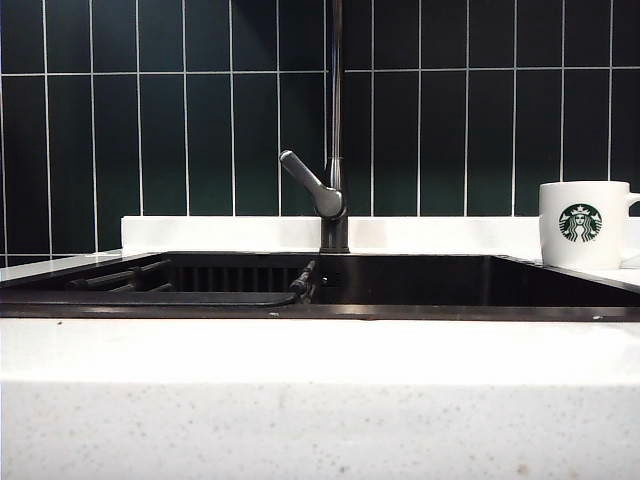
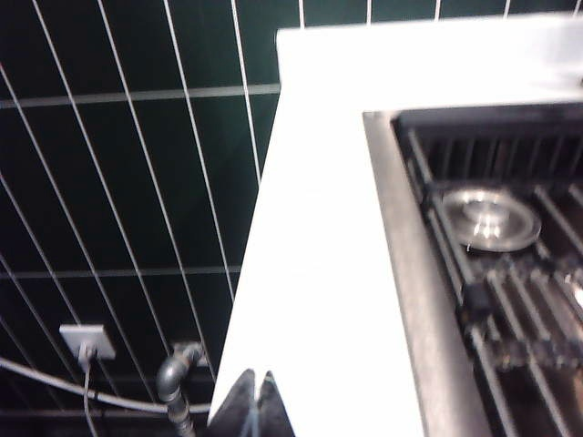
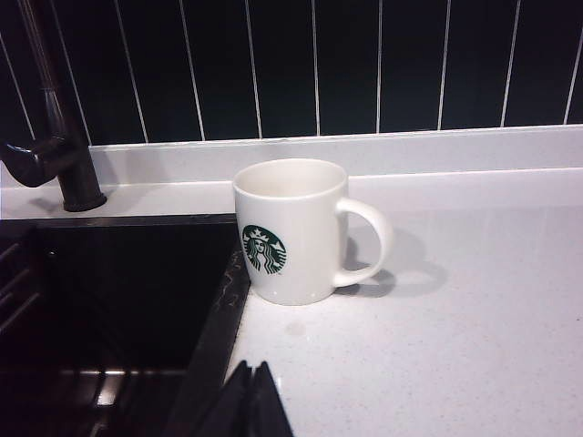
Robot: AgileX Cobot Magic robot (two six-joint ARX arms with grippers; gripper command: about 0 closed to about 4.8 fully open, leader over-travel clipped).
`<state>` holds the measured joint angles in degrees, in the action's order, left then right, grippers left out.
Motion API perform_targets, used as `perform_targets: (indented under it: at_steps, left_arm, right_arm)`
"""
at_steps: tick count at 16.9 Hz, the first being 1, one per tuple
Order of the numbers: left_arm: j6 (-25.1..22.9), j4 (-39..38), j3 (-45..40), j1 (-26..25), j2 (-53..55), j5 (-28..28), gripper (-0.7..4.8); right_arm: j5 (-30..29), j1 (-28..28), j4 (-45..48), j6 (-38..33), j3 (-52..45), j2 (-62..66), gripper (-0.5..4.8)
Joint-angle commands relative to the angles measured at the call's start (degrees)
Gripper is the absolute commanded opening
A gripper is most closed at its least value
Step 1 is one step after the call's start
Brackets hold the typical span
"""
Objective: Pick up the mug next to the sink, go to the faucet to get some water, pour the water into the sink, and finally put the mug back to its place.
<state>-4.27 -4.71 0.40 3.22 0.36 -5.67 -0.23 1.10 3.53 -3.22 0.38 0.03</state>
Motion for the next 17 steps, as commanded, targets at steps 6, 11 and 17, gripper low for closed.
perform_targets:
  at_steps: [6,11,17]
  left_arm:
    - [0.5,3.8,0.0,0.0,0.0,2.2,-0.06]
    - [8.3,12.7,0.4,0.0,0.0,13.7,-0.06]
    - [10.5,9.2,9.5,0.0,0.3,13.6,-0.06]
  right_arm:
    - [0.1,-0.1,1.1,-0.2,-0.3,-0.2,-0.01]
    - [-1.4,-0.3,6.9,-8.3,1.2,-0.2,-0.01]
    - [2.1,-0.1,-3.7,-8.2,12.7,1.4,-0.01]
